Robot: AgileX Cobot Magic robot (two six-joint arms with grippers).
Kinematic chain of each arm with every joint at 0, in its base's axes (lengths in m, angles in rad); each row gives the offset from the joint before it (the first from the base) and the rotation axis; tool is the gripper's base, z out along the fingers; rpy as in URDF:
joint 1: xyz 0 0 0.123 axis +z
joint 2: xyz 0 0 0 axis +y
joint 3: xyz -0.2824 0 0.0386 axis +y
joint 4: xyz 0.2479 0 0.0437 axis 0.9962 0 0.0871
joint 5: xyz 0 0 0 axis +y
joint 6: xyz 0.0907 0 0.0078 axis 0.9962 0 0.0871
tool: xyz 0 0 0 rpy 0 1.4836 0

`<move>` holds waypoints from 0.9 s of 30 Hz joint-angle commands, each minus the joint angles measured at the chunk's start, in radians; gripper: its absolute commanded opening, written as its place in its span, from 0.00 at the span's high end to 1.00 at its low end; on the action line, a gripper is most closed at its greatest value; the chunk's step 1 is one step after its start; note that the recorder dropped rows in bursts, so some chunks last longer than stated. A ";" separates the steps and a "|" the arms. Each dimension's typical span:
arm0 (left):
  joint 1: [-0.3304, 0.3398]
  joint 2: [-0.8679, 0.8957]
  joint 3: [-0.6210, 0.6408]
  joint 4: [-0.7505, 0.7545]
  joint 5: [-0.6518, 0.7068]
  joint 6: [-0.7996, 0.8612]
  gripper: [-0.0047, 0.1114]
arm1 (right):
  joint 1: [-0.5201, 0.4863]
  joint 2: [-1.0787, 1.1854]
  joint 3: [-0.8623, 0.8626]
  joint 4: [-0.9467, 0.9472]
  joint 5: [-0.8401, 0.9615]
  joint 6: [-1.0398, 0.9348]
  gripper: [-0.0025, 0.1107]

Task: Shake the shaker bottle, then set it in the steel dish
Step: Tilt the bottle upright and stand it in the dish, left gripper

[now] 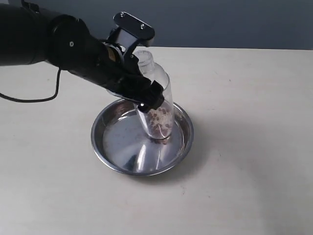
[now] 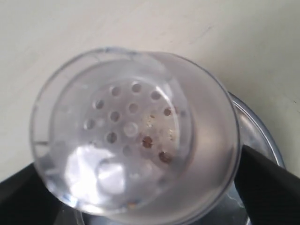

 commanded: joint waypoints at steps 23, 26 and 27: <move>-0.095 -0.015 0.002 0.010 0.081 0.320 0.65 | -0.004 -0.004 0.001 0.004 -0.012 0.000 0.99; -0.095 -0.015 0.002 0.010 0.077 0.320 0.47 | -0.004 -0.004 0.001 0.004 -0.012 0.000 0.99; -0.095 -0.015 0.002 0.010 0.074 0.311 0.42 | -0.004 -0.004 0.001 0.004 -0.012 0.000 0.99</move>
